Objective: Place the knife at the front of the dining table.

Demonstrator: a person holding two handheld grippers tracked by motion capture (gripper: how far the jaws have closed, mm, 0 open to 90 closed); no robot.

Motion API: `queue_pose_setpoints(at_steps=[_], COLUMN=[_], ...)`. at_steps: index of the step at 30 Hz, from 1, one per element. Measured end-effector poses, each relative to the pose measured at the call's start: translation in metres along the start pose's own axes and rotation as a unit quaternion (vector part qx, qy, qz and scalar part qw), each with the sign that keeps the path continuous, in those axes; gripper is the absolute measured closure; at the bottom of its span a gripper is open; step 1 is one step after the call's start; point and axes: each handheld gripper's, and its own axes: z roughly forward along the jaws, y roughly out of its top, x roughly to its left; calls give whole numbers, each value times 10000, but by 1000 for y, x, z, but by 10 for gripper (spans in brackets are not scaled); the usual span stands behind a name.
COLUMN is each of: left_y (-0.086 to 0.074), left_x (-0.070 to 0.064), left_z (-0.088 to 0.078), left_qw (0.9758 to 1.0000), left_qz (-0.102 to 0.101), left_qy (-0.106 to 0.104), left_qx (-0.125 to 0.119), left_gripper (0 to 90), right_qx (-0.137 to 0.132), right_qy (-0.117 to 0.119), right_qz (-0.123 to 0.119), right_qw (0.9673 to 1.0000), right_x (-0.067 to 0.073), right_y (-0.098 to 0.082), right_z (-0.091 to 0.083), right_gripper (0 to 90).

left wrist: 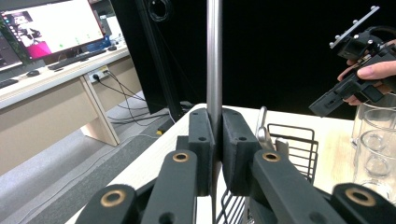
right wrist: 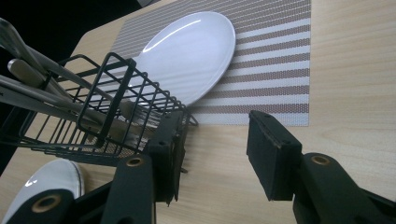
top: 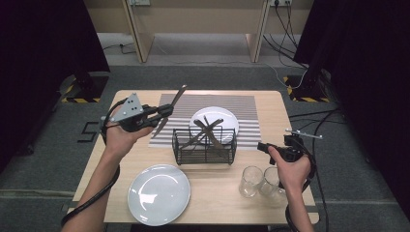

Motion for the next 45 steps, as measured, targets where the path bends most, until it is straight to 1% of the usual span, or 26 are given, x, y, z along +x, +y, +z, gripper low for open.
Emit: queue_pose_setpoints(at_steps=[8,14,15,16,21,23,27,30,32,34,40,45], left_y=[-6,-9,-10,-11,-14,-16,-19,-20,-22,-22,-25,-28], left_x=[4,7,9,9,12,13,16,17,18,18,21,23], left_z=[-4,-7,-8,-8,-10,-10,-11,-11,-11,-12,-11,-9], left_qw=[9999,9996,9995,9994,9992,9991,9986,9983,9978,9976,9970,9962], left_qz=[-67,-82,-99,-106,-162,-180,-218,-206,-196,-184,-244,-227], left_qy=[107,219,258,266,317,329,393,447,530,560,613,670], left_qx=[85,144,165,172,186,216,268,295,343,371,410,508], left_gripper=[831,831,831,830,831,830,830,830,831,830,831,830], right_qx=[-5,8,-2,1,-6,13,7,5,-1,-2,1,-1], right_qy=[3,19,-9,24,-2,32,26,34,29,28,12,4], right_qz=[-4,14,-1,14,3,19,15,22,18,15,8,6], right_qw=[10000,10000,10000,10000,10000,10000,10000,10000,10000,10000,10000,10000], right_x=[0,0,0,0,0,0,0,0,-1,-1,-1,-1], right_y=[0,0,0,0,0,0,0,0,0,0,0,0], right_z=[0,0,0,0,0,1,1,1,1,1,1,1], right_gripper=[559,558,559,558,559,558,558,558,558,558,558,559])
